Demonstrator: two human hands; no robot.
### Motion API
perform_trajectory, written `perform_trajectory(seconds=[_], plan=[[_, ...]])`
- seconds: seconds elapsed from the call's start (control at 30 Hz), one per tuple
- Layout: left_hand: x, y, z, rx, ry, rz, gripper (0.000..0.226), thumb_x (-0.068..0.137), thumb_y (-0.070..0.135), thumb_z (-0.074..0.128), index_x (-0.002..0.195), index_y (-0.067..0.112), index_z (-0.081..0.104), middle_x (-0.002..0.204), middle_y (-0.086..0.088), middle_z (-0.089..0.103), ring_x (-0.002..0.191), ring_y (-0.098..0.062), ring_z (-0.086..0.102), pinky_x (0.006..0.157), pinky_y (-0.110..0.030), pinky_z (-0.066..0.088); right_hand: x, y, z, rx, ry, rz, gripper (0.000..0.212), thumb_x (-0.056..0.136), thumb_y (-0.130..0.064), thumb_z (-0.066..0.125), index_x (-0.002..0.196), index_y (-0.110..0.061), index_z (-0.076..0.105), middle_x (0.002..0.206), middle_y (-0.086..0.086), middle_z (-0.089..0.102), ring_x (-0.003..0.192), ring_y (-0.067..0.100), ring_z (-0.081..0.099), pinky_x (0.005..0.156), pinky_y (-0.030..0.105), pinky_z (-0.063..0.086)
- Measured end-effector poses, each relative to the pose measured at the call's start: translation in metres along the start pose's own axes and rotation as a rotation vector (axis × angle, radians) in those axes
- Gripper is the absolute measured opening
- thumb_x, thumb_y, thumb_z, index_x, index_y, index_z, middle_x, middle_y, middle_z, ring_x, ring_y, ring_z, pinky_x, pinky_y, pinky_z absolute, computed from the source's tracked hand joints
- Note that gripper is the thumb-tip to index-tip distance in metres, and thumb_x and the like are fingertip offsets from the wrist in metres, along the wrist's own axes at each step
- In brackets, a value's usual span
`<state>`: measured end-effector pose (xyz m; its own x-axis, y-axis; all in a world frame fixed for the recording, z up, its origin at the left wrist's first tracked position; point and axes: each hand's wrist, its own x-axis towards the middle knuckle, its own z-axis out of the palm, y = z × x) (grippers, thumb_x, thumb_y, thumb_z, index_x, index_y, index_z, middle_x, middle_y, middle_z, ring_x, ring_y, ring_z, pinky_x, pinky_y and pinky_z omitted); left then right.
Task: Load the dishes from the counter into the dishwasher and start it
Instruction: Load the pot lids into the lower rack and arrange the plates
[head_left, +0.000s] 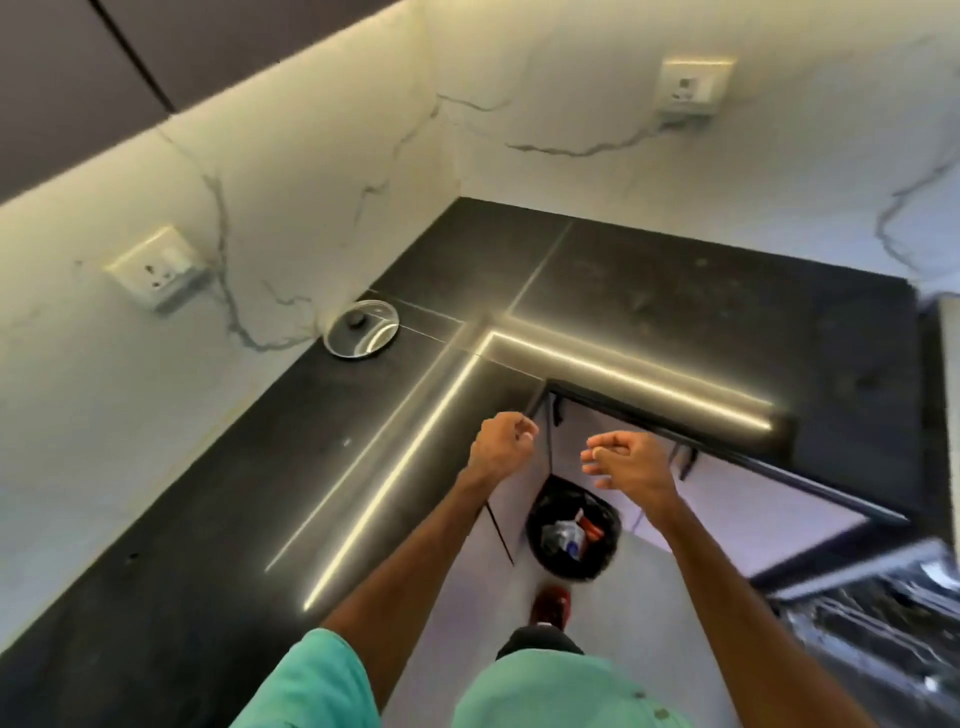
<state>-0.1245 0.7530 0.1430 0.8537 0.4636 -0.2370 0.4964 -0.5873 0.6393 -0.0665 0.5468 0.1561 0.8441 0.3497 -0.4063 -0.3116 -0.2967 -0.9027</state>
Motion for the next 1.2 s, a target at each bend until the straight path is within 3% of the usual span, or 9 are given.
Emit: perform_trajectory(seconds=[0.17,0.3,0.4,0.63,0.73,0.93,1.0,1.2], plan=[[0.068,-0.084,-0.052,-0.048,0.067,-0.201,0.032,0.074,0.029,0.049,0.097,0.027,0.071,0.108,0.001,0.073,0.105,-0.022,0.067,0.095,-0.034,0.053,0.075,-0.037,0.077,-0.152,-0.12,-0.07,0.019,0.088,-0.011,0.072,0.107,-0.011,0.073,0.097,0.011,0.076,0.081,0.016,0.07,0.067,0.032,0.06],[0.107,-0.115,-0.093,0.049,0.103,-0.259,0.031,0.085,0.013,0.054,0.113,0.009,0.066,0.12,-0.013,0.064,0.114,-0.033,0.06,0.096,-0.037,0.049,0.112,-0.053,0.119,-0.217,-0.177,-0.119,0.025,0.083,-0.016,0.077,0.108,-0.017,0.073,0.104,0.001,0.076,0.093,0.01,0.071,0.087,0.034,0.059],[0.145,-0.138,-0.119,0.186,0.137,-0.281,0.033,0.082,0.007,0.054,0.114,0.0,0.059,0.124,-0.021,0.055,0.117,-0.038,0.053,0.098,-0.042,0.046,0.125,-0.064,0.139,-0.251,-0.209,-0.117,0.029,0.083,-0.02,0.078,0.111,-0.02,0.073,0.106,-0.006,0.074,0.098,0.007,0.07,0.092,0.034,0.058],[0.233,-0.172,-0.184,0.307,0.21,-0.298,0.069,0.08,0.009,0.065,0.14,-0.006,0.035,0.146,-0.024,0.033,0.135,-0.039,0.035,0.107,-0.044,0.043,0.154,-0.075,0.173,-0.271,-0.225,-0.106,0.026,0.082,-0.022,0.079,0.107,-0.026,0.073,0.103,-0.008,0.075,0.097,0.005,0.071,0.095,0.038,0.057],[0.271,-0.181,-0.21,0.357,0.127,-0.281,0.084,0.085,0.014,0.068,0.152,-0.003,0.02,0.158,-0.026,0.018,0.145,-0.043,0.024,0.116,-0.05,0.034,0.165,-0.077,0.184,-0.253,-0.216,-0.1,0.025,0.081,-0.025,0.079,0.105,-0.029,0.073,0.103,-0.01,0.075,0.096,0.005,0.071,0.093,0.039,0.058],[0.338,-0.206,-0.232,0.536,-0.122,-0.289,0.083,0.097,0.025,0.056,0.159,0.005,0.004,0.166,-0.02,0.0,0.151,-0.045,0.013,0.12,-0.056,0.022,0.174,-0.078,0.199,-0.237,-0.177,-0.053,0.023,0.082,-0.027,0.078,0.104,-0.033,0.072,0.102,-0.014,0.074,0.096,0.003,0.071,0.092,0.036,0.059],[0.348,-0.218,-0.233,0.559,-0.155,-0.297,0.078,0.098,0.019,0.053,0.159,0.007,0.007,0.165,-0.022,0.003,0.148,-0.048,0.019,0.119,-0.056,0.025,0.174,-0.078,0.198,-0.243,-0.176,-0.041,0.022,0.085,-0.024,0.076,0.105,-0.031,0.071,0.102,-0.011,0.074,0.096,0.005,0.071,0.089,0.034,0.06],[0.348,-0.216,-0.221,0.555,0.025,-0.238,0.046,0.094,0.016,0.058,0.137,0.005,0.047,0.142,-0.027,0.042,0.132,-0.046,0.044,0.106,-0.052,0.046,0.171,-0.077,0.185,-0.207,-0.138,0.006,0.016,0.091,-0.017,0.071,0.106,-0.021,0.073,0.101,-0.003,0.075,0.095,0.011,0.072,0.074,0.031,0.063]])
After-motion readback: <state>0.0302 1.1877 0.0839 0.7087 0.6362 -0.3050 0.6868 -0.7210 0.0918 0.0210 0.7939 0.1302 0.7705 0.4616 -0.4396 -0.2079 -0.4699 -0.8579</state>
